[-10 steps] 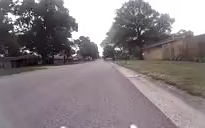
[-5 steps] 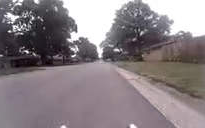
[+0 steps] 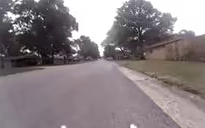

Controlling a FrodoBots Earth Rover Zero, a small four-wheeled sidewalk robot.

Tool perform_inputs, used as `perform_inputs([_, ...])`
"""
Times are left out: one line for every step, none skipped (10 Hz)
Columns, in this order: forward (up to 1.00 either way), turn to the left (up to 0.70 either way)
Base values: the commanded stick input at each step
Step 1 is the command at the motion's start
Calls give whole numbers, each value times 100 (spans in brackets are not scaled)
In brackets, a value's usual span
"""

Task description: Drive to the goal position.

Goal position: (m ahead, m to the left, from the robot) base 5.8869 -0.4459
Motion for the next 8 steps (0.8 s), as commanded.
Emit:
perform_inputs([100,0])
perform_inputs([100,0])
perform_inputs([100,0])
perform_inputs([100,0])
perform_inputs([100,0])
perform_inputs([100,0])
perform_inputs([100,0])
perform_inputs([100,0])
